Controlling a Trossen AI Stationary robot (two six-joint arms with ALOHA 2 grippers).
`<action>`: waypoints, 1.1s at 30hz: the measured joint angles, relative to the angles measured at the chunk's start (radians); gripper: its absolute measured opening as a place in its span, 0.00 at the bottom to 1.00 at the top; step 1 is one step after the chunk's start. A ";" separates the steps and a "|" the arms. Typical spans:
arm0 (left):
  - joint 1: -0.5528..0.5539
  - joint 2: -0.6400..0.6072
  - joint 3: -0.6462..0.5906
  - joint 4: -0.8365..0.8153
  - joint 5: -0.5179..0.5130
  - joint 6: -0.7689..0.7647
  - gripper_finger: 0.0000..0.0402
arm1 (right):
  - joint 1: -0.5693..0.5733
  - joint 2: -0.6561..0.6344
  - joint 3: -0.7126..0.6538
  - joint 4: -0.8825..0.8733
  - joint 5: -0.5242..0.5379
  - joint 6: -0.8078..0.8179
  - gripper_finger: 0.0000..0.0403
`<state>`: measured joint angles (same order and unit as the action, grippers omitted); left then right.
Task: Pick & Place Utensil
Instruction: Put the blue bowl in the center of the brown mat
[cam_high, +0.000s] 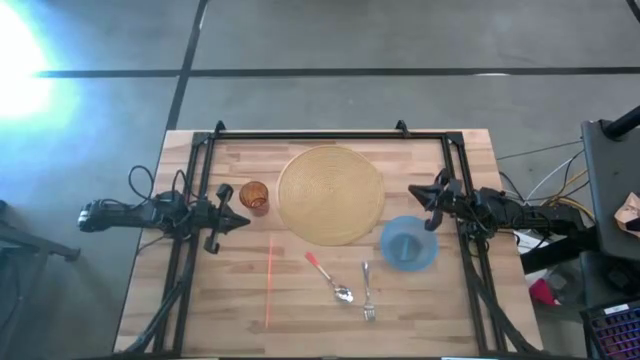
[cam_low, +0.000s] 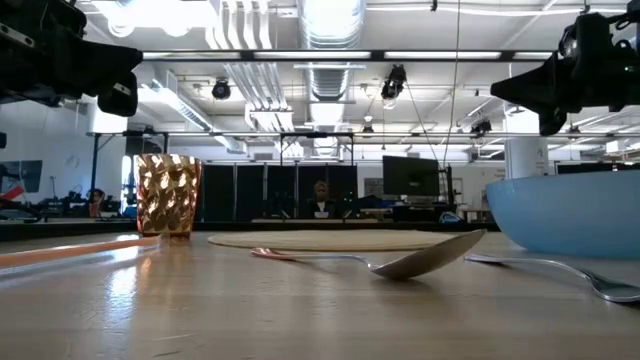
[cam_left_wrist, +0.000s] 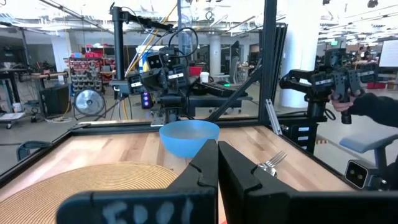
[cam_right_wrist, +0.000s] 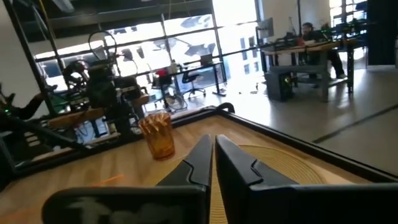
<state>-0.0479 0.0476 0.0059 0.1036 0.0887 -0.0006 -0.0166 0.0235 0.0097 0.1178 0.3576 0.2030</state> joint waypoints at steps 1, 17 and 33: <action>0.000 0.000 0.000 0.000 0.000 0.000 0.01 | 0.000 0.000 0.000 0.001 0.007 0.000 0.09; 0.000 0.000 0.000 0.054 -0.005 0.018 0.01 | 0.000 0.000 0.147 -0.101 0.013 0.000 0.38; -0.001 0.000 0.000 0.114 -0.005 0.053 0.01 | 0.000 0.165 0.597 -0.567 0.012 0.091 0.48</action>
<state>-0.0490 0.0475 0.0059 0.2175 0.0841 0.0528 -0.0162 0.1887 0.6068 -0.4496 0.3698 0.2936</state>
